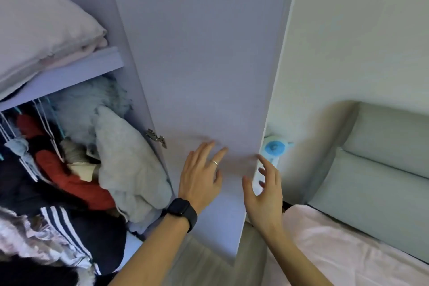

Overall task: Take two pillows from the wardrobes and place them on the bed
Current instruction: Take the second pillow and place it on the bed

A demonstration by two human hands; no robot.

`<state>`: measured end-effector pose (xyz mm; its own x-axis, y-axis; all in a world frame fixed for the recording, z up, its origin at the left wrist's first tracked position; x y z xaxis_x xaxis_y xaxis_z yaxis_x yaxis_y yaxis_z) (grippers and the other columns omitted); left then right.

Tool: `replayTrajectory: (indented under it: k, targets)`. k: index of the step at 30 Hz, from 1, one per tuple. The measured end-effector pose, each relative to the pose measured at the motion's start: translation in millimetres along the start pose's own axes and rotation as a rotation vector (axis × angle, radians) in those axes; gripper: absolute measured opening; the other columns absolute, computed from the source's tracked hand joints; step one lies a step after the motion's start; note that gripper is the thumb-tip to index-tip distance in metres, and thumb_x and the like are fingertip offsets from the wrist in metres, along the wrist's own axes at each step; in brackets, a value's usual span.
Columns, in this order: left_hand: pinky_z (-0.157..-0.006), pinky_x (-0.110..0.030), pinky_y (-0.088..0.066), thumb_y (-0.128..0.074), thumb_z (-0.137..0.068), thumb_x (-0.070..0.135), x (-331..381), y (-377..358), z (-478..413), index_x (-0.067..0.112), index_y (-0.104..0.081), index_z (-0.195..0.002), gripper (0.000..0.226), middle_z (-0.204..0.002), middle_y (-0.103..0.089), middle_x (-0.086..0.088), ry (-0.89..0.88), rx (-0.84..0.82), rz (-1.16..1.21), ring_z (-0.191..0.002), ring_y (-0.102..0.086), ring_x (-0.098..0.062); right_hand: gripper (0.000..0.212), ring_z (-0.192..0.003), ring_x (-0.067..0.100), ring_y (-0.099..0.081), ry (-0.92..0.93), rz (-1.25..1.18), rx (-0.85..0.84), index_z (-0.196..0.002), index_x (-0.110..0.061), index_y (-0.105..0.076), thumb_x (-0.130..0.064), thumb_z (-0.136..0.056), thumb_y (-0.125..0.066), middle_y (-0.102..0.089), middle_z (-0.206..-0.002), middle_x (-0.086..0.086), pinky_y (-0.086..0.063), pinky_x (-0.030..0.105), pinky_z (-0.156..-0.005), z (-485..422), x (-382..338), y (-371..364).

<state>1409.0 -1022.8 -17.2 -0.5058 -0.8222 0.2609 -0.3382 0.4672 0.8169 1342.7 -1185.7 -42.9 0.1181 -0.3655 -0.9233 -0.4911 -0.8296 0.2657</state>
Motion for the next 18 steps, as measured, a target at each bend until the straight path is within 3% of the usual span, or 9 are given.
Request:
replayTrajectory:
  k: [3,6,8,10,15,18]
  targets:
    - [-0.106,-0.052,-0.043,-0.068,-0.084,0.017,-44.7,8.0,43.5,0.023,-0.059,-0.134,0.051,-0.140,-0.057,-0.004,0.189,-0.025,-0.015,-0.138,-0.043,-0.031,0.045,-0.124,0.006,-0.049,0.078,0.056,-0.137,-0.130,-0.040,-0.052,-0.021,-0.092,-0.066,-0.049,-0.131,-0.022,-0.046,0.038,-0.103,30.1,0.9,-35.9]
    - [-0.115,-0.042,-0.035,-0.063,-0.090,0.021,-91.6,24.0,89.3,0.028,-0.062,-0.130,0.041,-0.138,-0.057,0.003,0.406,-0.058,-0.021,-0.143,-0.034,-0.025,0.036,-0.125,0.006,-0.047,0.162,0.115,-0.355,-0.122,-0.047,-0.055,-0.027,-0.094,-0.064,-0.051,-0.131,-0.024,-0.041,0.028,-0.105,44.9,-7.7,-86.3]
    - [-0.111,-0.044,-0.038,-0.061,-0.089,0.023,-115.6,48.5,113.2,0.030,-0.063,-0.125,0.037,-0.132,-0.061,0.005,0.494,-0.018,-0.049,-0.141,-0.038,-0.024,0.028,-0.129,0.006,-0.043,0.203,0.120,-0.493,-0.121,-0.043,-0.061,-0.031,-0.096,-0.062,-0.051,-0.136,-0.022,-0.034,0.018,-0.104,48.7,-20.1,-121.6]
    - [-0.105,-0.047,-0.043,-0.060,-0.086,0.026,-133.1,81.9,128.0,0.029,-0.066,-0.119,0.034,-0.125,-0.064,0.005,0.562,0.052,-0.082,-0.135,-0.045,-0.025,0.026,-0.130,0.009,-0.043,0.281,0.106,-0.584,-0.121,-0.036,-0.065,-0.031,-0.096,-0.062,-0.052,-0.139,-0.017,-0.034,0.020,-0.104,48.1,-42.5,-153.8]
    - [-0.097,-0.040,-0.050,-0.066,-0.084,0.018,-146.0,193.2,121.6,0.023,-0.071,-0.113,0.030,-0.115,-0.067,0.002,0.590,0.316,-0.203,-0.119,-0.054,-0.021,0.022,-0.128,0.016,-0.049,0.488,-0.014,-0.635,-0.115,-0.031,-0.070,-0.029,-0.094,-0.066,-0.056,-0.136,-0.010,-0.039,0.033,-0.108,30.9,-129.0,-213.4]
    - [-0.096,-0.026,-0.046,-0.066,-0.085,0.016,-137.8,273.1,102.2,0.024,-0.070,-0.112,0.029,-0.118,-0.066,0.004,0.571,0.491,-0.323,-0.118,-0.053,-0.014,0.025,-0.126,0.018,-0.050,0.628,-0.085,-0.608,-0.115,-0.029,-0.071,-0.036,-0.092,-0.062,-0.059,-0.134,-0.008,-0.035,0.029,-0.109,9.7,-202.1,-239.3]
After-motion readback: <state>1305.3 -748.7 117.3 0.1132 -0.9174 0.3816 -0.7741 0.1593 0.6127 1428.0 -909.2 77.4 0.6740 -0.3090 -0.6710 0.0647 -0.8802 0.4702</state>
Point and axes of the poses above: each hand's wrist, its own z-axis away from the middle knuckle, its own y-axis out of the back of the hand, x = y × z, the point moved 8 cm from there along -z, towards the middle knuckle
